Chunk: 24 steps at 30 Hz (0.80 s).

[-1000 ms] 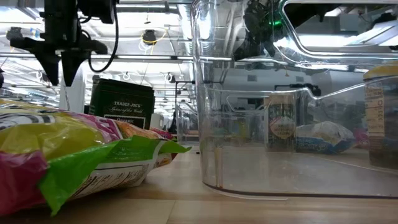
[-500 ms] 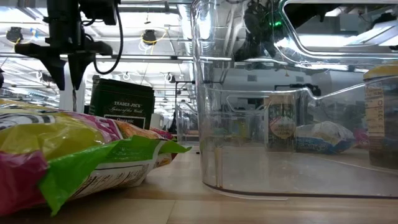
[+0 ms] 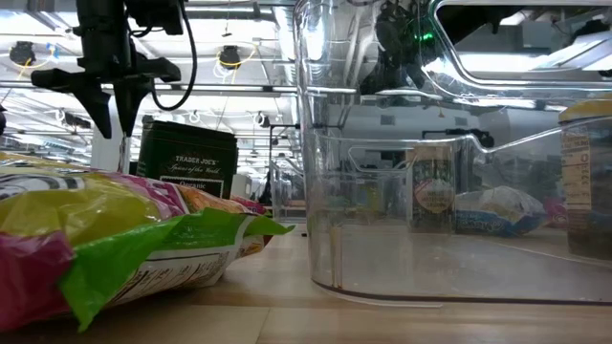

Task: Pick & Place Food Item
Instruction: Put the orange seasoning pack into the top transparent bin

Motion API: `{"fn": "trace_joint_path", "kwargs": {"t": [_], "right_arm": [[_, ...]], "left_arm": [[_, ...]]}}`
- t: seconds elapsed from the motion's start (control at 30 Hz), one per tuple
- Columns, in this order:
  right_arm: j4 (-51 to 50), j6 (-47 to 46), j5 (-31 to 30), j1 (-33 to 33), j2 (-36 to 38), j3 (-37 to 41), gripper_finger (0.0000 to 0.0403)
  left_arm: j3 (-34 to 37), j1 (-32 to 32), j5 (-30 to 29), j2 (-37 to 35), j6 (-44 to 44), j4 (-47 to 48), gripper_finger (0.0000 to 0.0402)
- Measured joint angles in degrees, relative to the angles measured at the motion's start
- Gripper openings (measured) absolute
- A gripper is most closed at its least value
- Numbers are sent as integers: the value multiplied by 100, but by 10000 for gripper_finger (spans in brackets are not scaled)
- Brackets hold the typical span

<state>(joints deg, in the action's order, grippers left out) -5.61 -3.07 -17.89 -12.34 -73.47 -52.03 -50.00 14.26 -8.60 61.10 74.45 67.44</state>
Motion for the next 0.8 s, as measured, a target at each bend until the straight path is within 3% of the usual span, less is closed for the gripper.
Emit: {"fn": "trace_joint_path", "kwargs": {"t": [0.8], "right_arm": [[0, -57, 0, 0, 0, 0, 14]], "left_arm": [[0, 2, 55, 0, -217, -83, 135]]}}
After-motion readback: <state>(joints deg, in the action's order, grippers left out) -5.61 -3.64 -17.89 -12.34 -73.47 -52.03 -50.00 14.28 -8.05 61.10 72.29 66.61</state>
